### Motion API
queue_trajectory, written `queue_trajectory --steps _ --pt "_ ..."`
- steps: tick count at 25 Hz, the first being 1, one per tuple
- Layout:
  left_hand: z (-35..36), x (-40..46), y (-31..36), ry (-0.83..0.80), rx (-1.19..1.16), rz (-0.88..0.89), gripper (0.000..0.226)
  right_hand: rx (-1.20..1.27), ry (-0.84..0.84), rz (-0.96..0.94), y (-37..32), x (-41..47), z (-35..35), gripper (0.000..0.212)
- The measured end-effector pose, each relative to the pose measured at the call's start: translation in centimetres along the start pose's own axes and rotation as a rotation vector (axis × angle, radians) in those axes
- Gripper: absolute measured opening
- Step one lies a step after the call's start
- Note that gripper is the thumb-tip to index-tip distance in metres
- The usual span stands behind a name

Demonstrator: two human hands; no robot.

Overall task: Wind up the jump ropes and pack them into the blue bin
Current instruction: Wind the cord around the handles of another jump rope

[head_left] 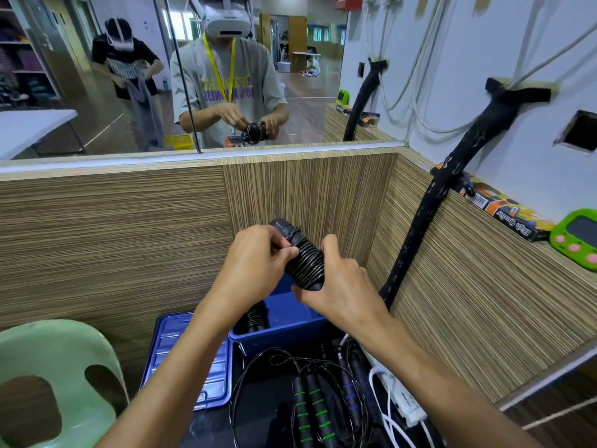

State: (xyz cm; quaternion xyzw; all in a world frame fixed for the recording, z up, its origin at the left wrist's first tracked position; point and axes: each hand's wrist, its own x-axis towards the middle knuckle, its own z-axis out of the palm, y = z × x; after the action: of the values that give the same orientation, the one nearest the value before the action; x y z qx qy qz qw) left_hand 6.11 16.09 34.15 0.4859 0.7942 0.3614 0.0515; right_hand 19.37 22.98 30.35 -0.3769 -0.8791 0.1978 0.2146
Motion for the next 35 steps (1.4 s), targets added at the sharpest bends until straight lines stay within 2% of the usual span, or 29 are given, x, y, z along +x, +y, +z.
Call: queue_trajectory --steps 2,5,7,13,16,21,27,35 --pt "0.6 0.2 0.6 0.056 0.094 -0.009 0.011 -0.033 -0.016 0.024 -0.1 0.2 0.2 0.059" --pt "2.6 -0.2 0.6 0.137 0.284 0.131 0.007 -0.037 0.018 0.046 0.1 0.3 0.9 0.061" --pt "4.0 -0.8 -0.1 0.159 0.292 0.157 0.008 -0.026 0.044 0.069 0.4 0.4 1.3 0.066" --pt "5.7 -1.7 -1.7 0.203 0.132 0.184 0.029 0.03 0.051 0.069 0.8 0.3 2.2 0.056" --pt "5.6 -1.5 -2.0 0.201 0.098 0.112 0.021 0.003 0.047 0.029 0.9 0.3 2.5 0.05" --pt "5.5 -1.6 -3.1 0.226 -0.018 0.014 0.029 -0.038 0.057 -0.006 0.9 0.6 3.2 0.049" --pt "6.2 -1.9 -3.3 0.318 -0.111 0.007 0.022 -0.057 0.079 -0.015 0.9 1.0 3.6 0.048" --pt "5.4 -1.8 -3.1 0.332 -0.437 -0.06 0.016 -0.076 0.021 -0.017 0.7 1.4 3.3 0.052"
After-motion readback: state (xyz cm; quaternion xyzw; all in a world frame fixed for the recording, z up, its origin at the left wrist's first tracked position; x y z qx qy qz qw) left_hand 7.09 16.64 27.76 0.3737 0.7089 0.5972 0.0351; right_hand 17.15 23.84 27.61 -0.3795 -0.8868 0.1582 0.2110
